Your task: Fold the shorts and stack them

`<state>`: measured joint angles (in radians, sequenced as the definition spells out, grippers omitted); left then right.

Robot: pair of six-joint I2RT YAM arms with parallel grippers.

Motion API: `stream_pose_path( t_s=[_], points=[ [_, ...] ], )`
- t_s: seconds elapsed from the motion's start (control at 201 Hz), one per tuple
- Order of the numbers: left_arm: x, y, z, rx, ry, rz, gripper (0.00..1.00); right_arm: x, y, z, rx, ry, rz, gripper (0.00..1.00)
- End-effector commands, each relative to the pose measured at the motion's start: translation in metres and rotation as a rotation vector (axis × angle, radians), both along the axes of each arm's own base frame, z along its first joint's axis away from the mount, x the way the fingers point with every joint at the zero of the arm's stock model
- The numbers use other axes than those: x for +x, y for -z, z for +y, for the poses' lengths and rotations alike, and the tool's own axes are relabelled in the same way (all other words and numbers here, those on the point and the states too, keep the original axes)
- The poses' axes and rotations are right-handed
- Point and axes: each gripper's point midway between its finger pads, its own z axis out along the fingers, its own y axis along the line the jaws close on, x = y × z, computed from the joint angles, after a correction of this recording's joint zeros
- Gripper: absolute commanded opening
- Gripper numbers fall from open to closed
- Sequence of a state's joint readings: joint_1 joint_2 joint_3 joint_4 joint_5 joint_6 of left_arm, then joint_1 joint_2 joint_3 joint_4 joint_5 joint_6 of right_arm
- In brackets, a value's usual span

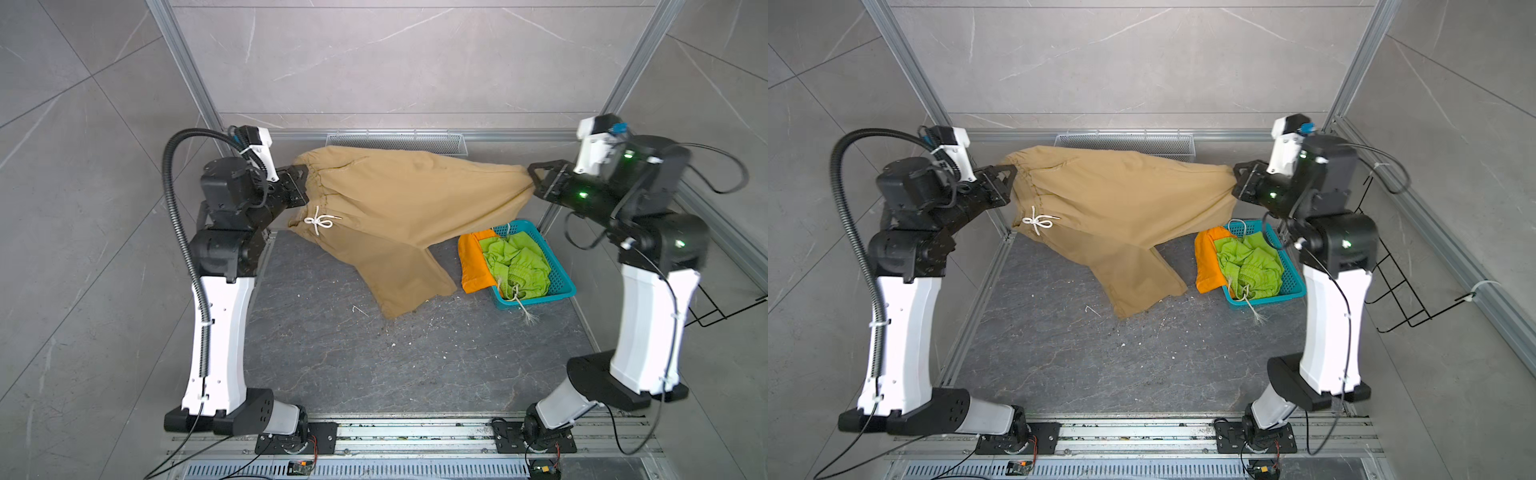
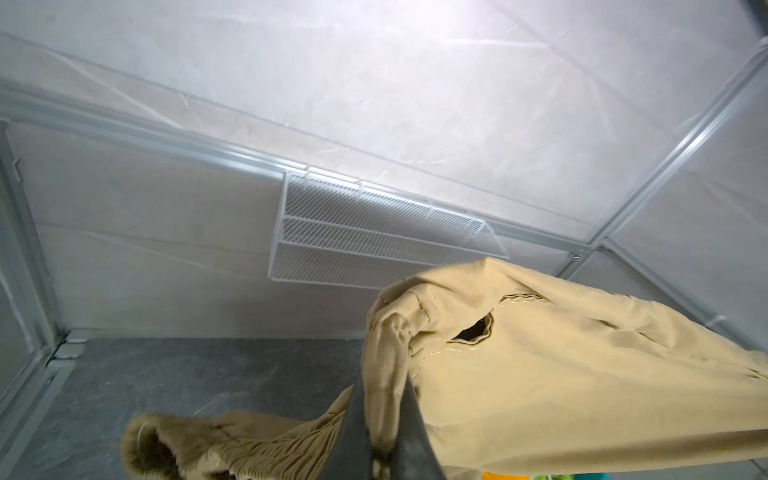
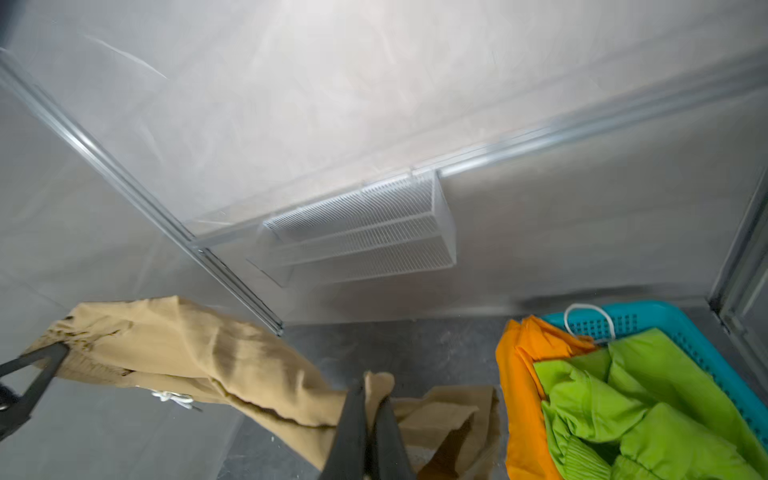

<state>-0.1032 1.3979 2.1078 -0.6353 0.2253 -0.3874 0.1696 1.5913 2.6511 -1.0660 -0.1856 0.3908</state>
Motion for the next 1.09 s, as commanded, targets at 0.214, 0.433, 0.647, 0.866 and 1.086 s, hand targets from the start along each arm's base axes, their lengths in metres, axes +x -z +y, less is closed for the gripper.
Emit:
stream_pose_path(
  t_s=[0.214,0.433,0.647,0.866,1.086],
  points=[
    [-0.066,-0.072,0.010,-0.115,-0.009,-0.149,0.00,-0.060,-0.087,-0.013,0.036,0.011,-0.331,0.00],
    [0.011,-0.016,0.042,-0.172,-0.074,0.055,0.00,0.072,-0.005,-0.013,-0.010,0.067,-0.076,0.00],
    [0.112,0.137,0.099,-0.319,-0.142,0.413,0.00,0.227,0.168,-0.014,-0.009,0.058,0.313,0.00],
    [0.160,0.287,0.115,-0.326,-0.205,0.706,0.00,0.285,0.305,-0.007,-0.036,0.056,0.560,0.00],
    [0.190,0.356,0.121,-0.321,-0.209,0.821,0.00,0.298,0.332,-0.009,-0.049,0.073,0.585,0.00]
  ],
)
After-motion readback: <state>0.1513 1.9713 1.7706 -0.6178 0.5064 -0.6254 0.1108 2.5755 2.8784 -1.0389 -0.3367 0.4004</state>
